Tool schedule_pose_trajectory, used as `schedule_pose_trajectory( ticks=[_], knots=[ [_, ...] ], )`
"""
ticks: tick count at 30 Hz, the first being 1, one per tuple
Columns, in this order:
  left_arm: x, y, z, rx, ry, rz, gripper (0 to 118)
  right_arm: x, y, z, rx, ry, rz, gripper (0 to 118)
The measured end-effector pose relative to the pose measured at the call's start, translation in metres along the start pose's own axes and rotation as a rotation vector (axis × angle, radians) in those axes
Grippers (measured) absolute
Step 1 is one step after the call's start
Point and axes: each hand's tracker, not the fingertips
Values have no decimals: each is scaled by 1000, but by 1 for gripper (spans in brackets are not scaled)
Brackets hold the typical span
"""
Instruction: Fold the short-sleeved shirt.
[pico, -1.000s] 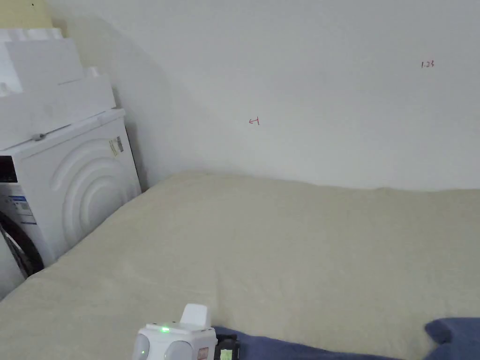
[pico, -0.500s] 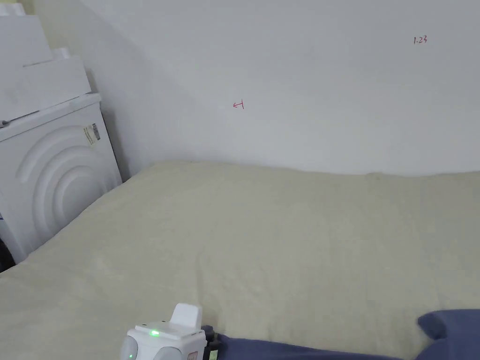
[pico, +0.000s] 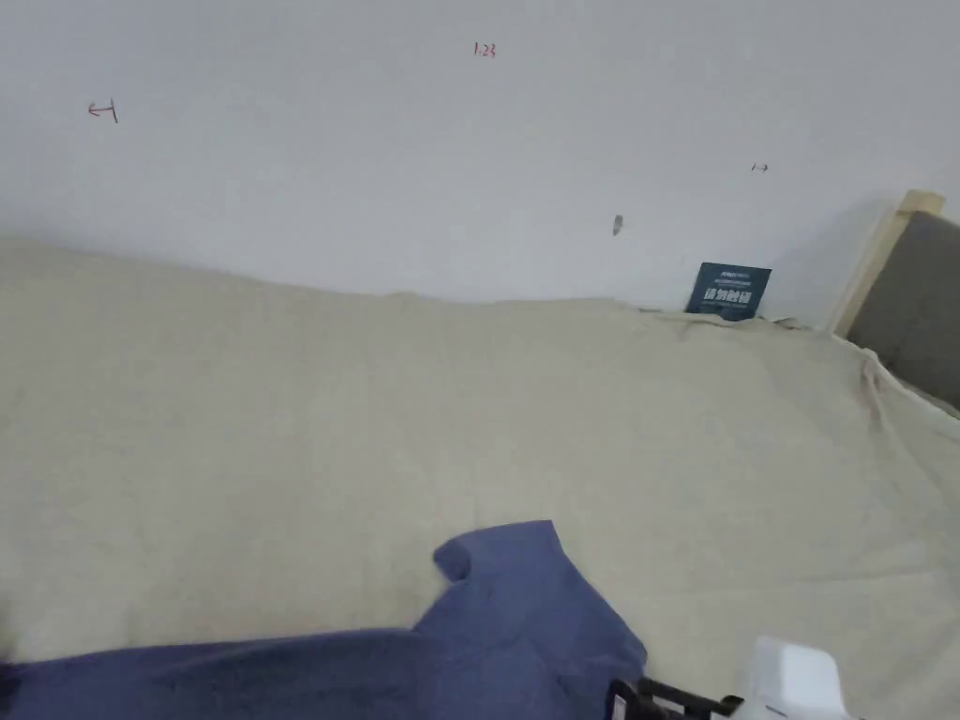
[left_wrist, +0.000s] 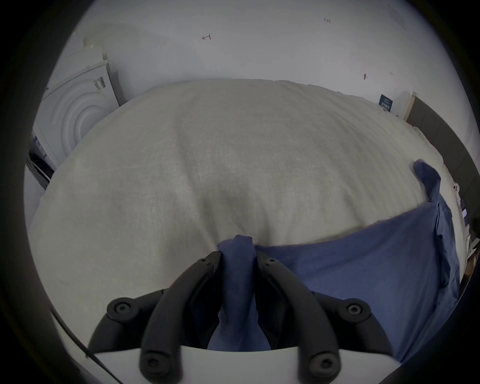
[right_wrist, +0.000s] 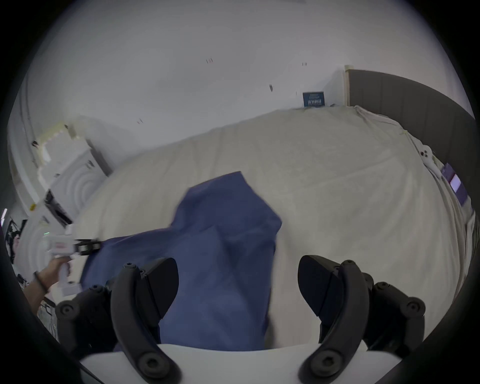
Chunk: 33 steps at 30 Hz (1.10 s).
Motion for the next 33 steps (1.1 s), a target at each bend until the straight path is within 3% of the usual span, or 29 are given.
schedule_pose_trajectory(
  ticks=[2, 7, 10, 11, 12, 14, 16, 17, 19, 23, 25, 26, 30, 33],
  knots=[
    [-4, -1, 4, 4, -29, 42, 22, 0, 18, -47, -50, -91, 52, 97],
    [0, 2, 7, -8, -30, 44, 22, 10, 31, -126, -125, -245, 24, 95],
    [-4, 3, 7, -6, -43, 80, 22, 8, 21, -150, -208, -306, 67, 82],
    [-8, 2, 7, -2, -65, 128, 22, 4, 15, -147, -171, -273, 57, 78],
    [-12, 1, 7, 2, -79, 152, 22, -1, 13, -141, -117, -316, 78, 75],
    [-13, -1, 7, 8, -80, 130, 22, -10, 10, -138, -109, -264, 96, 50],
    [-9, -3, 8, 22, -69, 121, 22, -23, 8, -133, -106, -268, 166, 31],
    [-7, -4, 8, 28, -62, 121, 22, -24, 7, -135, -113, -244, 172, 17],
    [-3, -4, 8, 37, -43, 103, 22, -23, 9, -134, -108, -236, 147, 4],
    [2, -9, 14, 78, -13, 87, 20, -10, 9, -122, -62, -160, 55, 2],
    [0, -14, 35, 156, -12, 81, 5, -9, 12, -100, -23, -93, 11, 2],
    [-2, -15, 52, 177, -55, 104, 4, -10, 15, -85, -2, -49, -2, 2],
    [-20, -15, 132, 343, -147, 147, 4, -27, 34, -8, 114, 11, 65, 2],
    [-30, -12, 211, 447, -161, 101, 4, -41, 48, 61, 204, 49, 89, 2]
  ],
)
